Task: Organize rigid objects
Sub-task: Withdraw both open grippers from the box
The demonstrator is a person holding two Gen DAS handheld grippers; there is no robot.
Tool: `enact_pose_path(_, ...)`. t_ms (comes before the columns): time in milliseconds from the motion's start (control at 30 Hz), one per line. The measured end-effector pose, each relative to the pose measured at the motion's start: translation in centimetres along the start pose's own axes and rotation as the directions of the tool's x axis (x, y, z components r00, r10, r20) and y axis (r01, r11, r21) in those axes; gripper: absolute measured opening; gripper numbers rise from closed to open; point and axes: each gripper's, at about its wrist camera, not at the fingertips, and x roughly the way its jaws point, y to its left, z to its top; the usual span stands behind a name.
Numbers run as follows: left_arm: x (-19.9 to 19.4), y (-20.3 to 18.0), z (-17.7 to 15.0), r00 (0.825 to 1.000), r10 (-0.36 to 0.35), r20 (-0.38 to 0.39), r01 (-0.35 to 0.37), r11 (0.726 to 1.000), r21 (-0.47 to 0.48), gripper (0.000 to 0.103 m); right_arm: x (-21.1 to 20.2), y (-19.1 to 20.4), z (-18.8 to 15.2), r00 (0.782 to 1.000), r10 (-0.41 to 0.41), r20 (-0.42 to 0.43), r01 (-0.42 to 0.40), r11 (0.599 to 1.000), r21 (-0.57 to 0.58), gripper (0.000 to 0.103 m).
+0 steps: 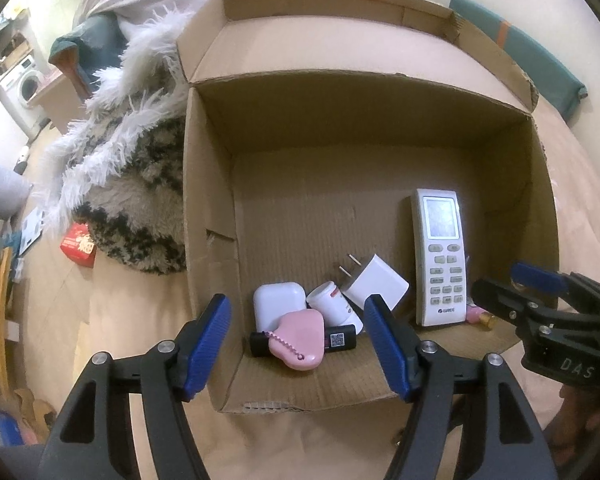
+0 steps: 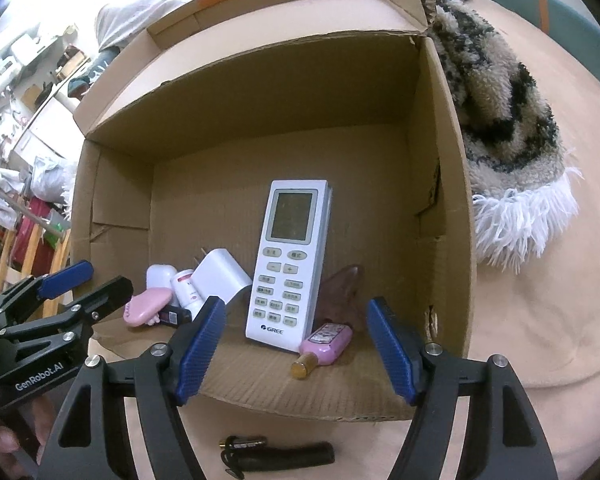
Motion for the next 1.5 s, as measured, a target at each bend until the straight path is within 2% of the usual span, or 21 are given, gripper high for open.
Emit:
enact_pose_path(700,-1.9,0.4,-0.5,1.000,-0.002,0.029,0.002,1.000,-0.010,0.066,-1.3,-0.3,-0.6,1.000,-0.011,0.023,0.011,1.000,0.010,0.077)
enact_pose_path(1033,-3.4,-0.3,-3.4,1.000,-0.013,0.027,0.012,1.000,0.016,0.066,-4.4,-1.7,-3.0,0.998,-0.015,0.068,0.010,0.997,0.071,0.077)
enact_pose_path(1333,-3.9,1.1,-5.6,1.000,-0.010,0.003,0.010,0.999,-0.042,0.066,-5.3,-1.7,-4.4,0.997,0.006,0.083,-0.015,0.993,0.115,0.077)
enact_pose_path(1500,-3.6,2.6,-6.4,1.000,-0.015,-0.023,0.012,0.994,-0.109,0.066,-5.6,-1.5,-5.7,0.998,0.019,0.065,-0.027,0.992,0.120,0.077)
